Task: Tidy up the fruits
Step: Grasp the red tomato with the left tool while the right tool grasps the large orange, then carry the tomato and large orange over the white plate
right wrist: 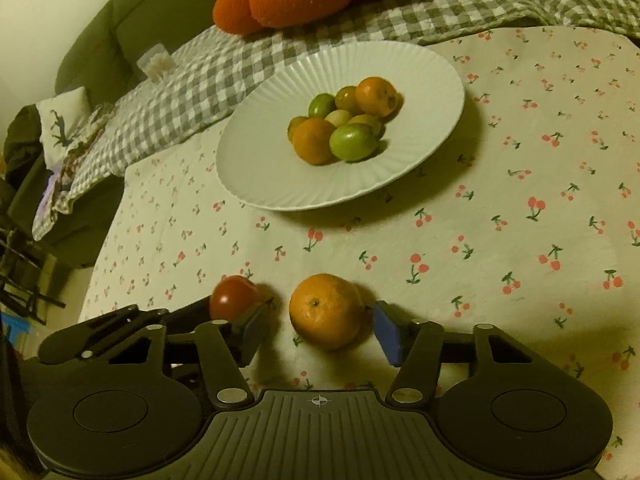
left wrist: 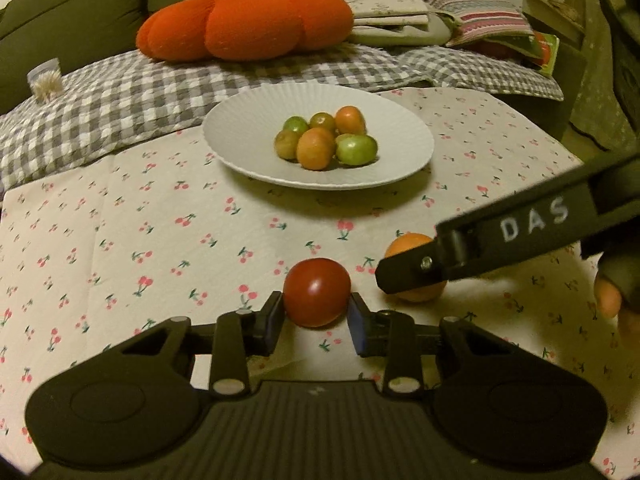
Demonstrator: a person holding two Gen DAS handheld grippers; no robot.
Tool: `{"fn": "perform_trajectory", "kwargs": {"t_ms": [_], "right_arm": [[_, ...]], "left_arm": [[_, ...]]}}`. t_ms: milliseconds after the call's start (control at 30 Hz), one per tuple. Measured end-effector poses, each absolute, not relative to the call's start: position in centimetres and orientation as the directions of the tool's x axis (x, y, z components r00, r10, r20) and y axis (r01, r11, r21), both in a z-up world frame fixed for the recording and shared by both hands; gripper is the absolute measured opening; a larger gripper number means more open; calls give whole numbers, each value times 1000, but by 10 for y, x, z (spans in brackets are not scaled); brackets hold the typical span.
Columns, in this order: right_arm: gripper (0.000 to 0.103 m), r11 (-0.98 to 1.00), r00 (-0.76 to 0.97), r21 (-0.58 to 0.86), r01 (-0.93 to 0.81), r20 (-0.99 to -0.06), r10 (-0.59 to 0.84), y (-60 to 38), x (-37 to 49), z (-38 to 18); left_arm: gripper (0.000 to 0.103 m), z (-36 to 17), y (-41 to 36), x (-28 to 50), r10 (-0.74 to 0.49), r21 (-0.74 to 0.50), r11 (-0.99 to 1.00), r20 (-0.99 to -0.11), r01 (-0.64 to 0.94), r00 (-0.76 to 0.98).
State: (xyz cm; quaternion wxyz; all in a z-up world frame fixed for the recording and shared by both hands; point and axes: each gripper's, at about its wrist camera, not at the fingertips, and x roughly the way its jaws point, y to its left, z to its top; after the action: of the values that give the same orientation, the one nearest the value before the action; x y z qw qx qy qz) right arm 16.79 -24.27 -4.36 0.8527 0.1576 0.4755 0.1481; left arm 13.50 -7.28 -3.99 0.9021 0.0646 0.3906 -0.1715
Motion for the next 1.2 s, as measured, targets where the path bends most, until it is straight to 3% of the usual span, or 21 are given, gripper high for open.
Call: {"fn": "perform_trajectory", "kwargs": {"t_ms": [133,500,1200], "right_arm": [[40,918,511,379,-118,-770,383,-238,168,-45],[38,918,521,376,-123,-763,382,-239,165,-37],[38,914,650,386,-126,-663,370,-267,160,5]], "left_arm": [[32,-38,-67,134,-246,-18,939,-731,343,636],[32,-34,-64,132,-251,-33,943,-724,331,642],[32,5,-69,140,-304,-101,943,-644,316,702]]}}
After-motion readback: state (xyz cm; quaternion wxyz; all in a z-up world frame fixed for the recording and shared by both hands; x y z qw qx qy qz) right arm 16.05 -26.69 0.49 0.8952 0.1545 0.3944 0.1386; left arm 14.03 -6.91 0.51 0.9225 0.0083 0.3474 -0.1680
